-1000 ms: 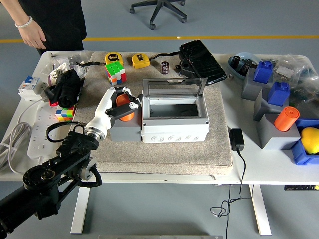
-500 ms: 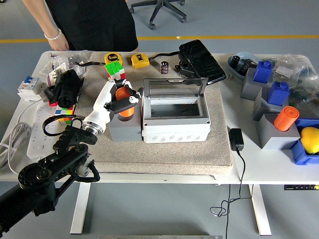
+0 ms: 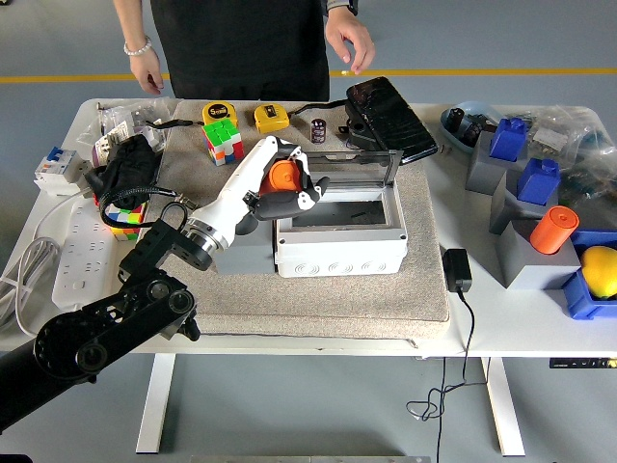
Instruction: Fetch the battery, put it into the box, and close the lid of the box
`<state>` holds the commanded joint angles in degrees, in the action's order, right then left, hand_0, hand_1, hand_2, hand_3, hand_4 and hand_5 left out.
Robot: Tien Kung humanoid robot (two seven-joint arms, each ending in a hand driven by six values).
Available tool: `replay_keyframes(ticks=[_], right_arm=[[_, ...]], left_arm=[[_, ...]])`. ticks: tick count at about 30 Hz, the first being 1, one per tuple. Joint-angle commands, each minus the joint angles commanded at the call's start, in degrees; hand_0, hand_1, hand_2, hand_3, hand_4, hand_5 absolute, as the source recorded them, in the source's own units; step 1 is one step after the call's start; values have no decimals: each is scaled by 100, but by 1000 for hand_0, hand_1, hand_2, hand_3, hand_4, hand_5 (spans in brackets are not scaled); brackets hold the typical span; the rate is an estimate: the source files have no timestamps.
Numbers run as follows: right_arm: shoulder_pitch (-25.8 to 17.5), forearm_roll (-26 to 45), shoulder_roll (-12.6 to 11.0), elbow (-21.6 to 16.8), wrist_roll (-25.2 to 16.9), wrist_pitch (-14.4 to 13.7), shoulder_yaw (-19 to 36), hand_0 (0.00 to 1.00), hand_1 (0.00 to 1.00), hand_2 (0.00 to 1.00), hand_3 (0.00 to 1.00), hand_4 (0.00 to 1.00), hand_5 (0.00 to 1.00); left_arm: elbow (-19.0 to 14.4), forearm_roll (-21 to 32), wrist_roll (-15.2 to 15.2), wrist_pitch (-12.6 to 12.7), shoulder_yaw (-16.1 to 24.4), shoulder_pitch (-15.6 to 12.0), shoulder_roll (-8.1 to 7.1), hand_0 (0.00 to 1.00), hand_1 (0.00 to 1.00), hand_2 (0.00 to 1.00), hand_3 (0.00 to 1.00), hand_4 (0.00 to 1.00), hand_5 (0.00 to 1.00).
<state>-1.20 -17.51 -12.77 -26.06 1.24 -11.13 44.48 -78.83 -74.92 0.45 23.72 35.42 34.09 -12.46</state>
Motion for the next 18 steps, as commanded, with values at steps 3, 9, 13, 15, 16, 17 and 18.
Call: replay_keyframes(ticks=[3,9,13,15,16,17,18], right_arm=[[0,9,1,-1,-4,-5,-14,609,630,651,578,973,525],[4,20,2,4,0,-2,-33,608,630,651,576,972,525],[11,17,-2,-4,-3,-7,-34,612,629,651,576,972,526],[14,18,-6,-9,-7,-13,-41,612,629,651,576,972,526],[15,18,-8,-10,-7,-13,-50,612,629,651,576,972,526],[17,17,-9,-11,-7,-13,-55,612,629,651,576,972,526],[19,19,-10,-14,-9,-14,-61,608,628,650,574,972,525]], left_arm=[[124,-430,362,94,-302,200,106,192,110,135,178,148,2],[370,-1006,905,248,-835,545,378,192,118,134,178,191,2],[515,-1344,1276,292,-1049,732,585,193,130,136,178,236,2],[583,-1408,1412,324,-1121,825,697,193,130,136,178,236,2],[623,-1447,1478,335,-1156,869,749,193,130,136,178,236,2],[654,-1474,1521,346,-1182,901,785,193,130,136,178,236,2],[711,-1483,1575,373,-1227,957,847,195,139,142,199,457,2]])
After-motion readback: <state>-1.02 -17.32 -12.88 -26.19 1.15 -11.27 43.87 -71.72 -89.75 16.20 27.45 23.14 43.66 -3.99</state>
